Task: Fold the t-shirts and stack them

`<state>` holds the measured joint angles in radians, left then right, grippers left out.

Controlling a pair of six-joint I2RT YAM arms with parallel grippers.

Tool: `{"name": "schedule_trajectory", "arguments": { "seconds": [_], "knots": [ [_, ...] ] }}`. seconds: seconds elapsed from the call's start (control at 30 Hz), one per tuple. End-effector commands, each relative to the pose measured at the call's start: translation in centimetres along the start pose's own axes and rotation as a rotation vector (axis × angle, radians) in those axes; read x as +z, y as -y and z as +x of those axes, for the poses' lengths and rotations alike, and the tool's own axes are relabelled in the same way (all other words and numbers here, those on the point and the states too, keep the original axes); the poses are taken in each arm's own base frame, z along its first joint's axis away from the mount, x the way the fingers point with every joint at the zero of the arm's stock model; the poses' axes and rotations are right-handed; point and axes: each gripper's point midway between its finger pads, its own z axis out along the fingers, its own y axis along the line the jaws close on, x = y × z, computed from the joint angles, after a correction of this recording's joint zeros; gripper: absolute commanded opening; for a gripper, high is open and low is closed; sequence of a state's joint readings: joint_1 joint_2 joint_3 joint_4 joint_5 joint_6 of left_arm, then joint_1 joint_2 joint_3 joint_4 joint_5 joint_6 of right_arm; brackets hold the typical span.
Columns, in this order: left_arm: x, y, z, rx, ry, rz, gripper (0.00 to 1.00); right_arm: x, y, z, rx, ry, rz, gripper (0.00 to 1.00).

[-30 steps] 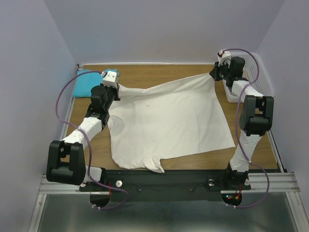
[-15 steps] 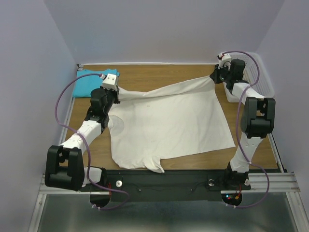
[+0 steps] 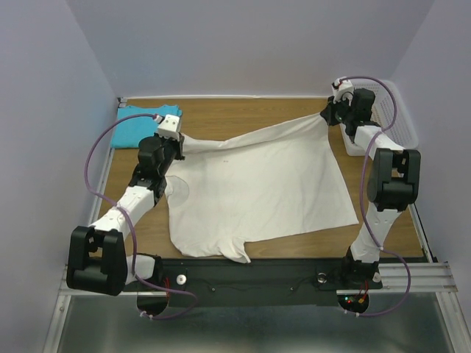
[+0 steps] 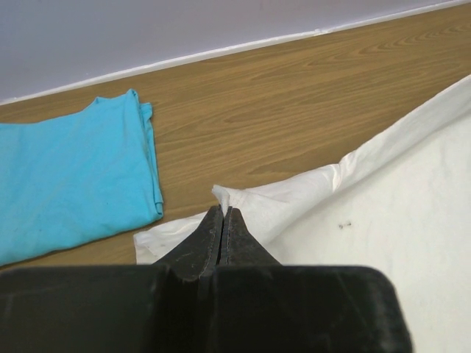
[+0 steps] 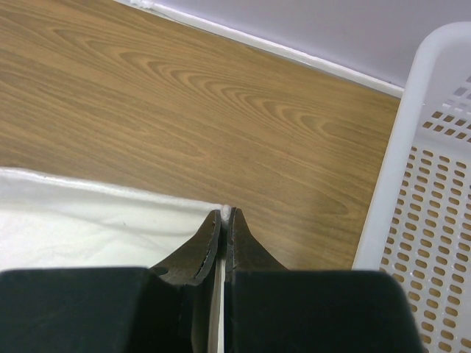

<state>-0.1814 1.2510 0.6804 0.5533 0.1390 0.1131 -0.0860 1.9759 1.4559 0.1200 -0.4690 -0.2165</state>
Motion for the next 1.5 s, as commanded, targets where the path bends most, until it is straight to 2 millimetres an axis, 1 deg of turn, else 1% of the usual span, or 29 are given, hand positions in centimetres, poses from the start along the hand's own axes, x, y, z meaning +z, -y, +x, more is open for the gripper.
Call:
{"name": "schedule_trajectory", "arguments": {
  "seconds": [0.0,0.17,0.27,0.3,0.37,0.53,0.67,0.83,0.9,0.97,1.0,1.03,1.33,1.47],
  "knots": [
    [-0.9,0.7,-2.6,0.015,0.086,0.033,0.0,-0.2,1.2,-3.4,-0.041,0.089,0.017,0.04],
    [-1.3,1.4,-2.5,0.016,0.083,0.065,0.0,0.2,1.6,-2.7,-0.043,0.076,0.027,0.04],
    [-1.6,1.8,-2.2,0.012,0.079,0.079,0.0,0.9,1.7,-2.0,-0.039,0.066,0.019,0.05],
    [-1.6,2.0,-2.2,0.011,0.079,0.085,0.0,0.9,1.6,-2.3,-0.041,0.072,0.017,0.05],
    [-1.7,2.1,-2.1,0.009,0.076,0.089,0.0,1.5,1.8,-2.3,-0.042,0.075,0.01,0.05],
    [-1.4,2.4,-1.5,0.008,0.058,0.096,0.0,2.3,2.1,-1.8,-0.049,0.07,-0.001,0.05],
    [-1.1,2.3,-1.1,0.009,0.045,0.088,0.0,2.0,1.9,-1.9,-0.071,0.071,0.0,0.05],
    [-1.2,2.2,-0.9,0.016,0.038,0.081,0.0,1.1,1.6,-1.1,-0.097,0.053,0.001,0.05],
    [-1.2,2.0,-0.9,0.02,0.033,0.073,0.0,0.6,1.4,-1.4,-0.11,0.059,0.003,0.05],
    [-1.3,2.0,-0.8,0.022,0.029,0.072,0.0,0.5,1.2,-1.0,-0.112,0.052,-0.001,0.05],
    [-1.3,2.0,-0.8,0.024,0.029,0.072,0.0,0.2,1.1,-1.3,-0.119,0.058,0.0,0.05],
    [-1.3,1.9,-0.8,0.024,0.027,0.071,0.0,0.0,1.0,-1.1,-0.119,0.052,0.0,0.05],
    [-1.1,1.6,-0.3,0.024,0.009,0.052,0.0,-1.3,0.4,-1.3,-0.143,0.061,-0.002,0.06],
    [-1.1,1.6,-0.1,0.023,0.003,0.052,0.0,-1.6,0.3,-1.0,-0.154,0.053,0.003,0.08]
  ]
}}
